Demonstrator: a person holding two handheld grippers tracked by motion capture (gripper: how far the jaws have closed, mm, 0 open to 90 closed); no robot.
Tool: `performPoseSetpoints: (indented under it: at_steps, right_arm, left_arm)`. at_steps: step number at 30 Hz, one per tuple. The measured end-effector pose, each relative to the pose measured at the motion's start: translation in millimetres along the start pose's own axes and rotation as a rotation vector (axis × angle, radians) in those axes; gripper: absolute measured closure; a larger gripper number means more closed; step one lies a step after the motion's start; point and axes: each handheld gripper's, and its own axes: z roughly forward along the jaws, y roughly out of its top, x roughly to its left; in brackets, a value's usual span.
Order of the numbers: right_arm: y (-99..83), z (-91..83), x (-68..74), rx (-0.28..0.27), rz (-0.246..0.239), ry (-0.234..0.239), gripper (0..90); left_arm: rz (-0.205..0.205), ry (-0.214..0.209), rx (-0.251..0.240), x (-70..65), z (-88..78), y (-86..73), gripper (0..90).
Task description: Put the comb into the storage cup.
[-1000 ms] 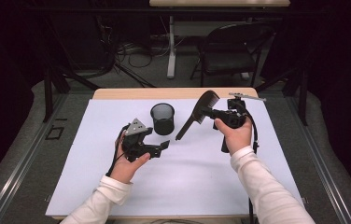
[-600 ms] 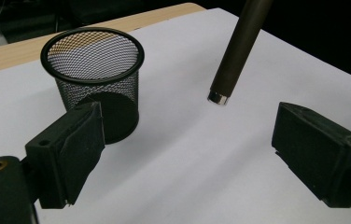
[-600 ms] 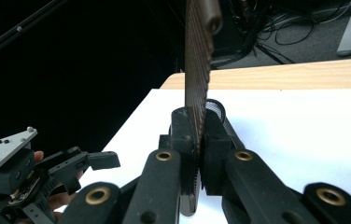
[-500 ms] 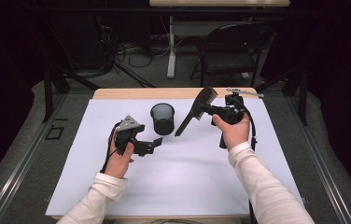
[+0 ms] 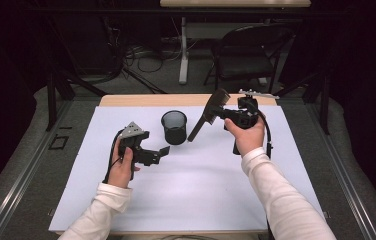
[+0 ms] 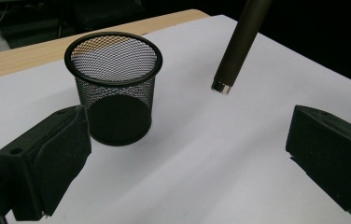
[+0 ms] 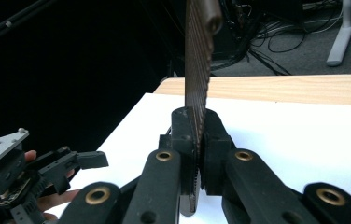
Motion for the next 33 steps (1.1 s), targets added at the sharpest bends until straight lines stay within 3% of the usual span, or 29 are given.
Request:
performPoseSetpoints:
  at_steps: [18, 33]
  right_arm:
    - [13.7, 11.4, 3.5, 0.006, -0.033, -0.025, 87.1]
    - [36.3, 16.1, 4.5, -0.009, -0.048, -0.055, 87.1]
  left_arm:
    - [0.038, -0.012, 0.014, -3.6, 1.8, -0.9, 0.4]
    - [0.027, -0.027, 0.004, -2.9, 0.4, -0.5, 0.4]
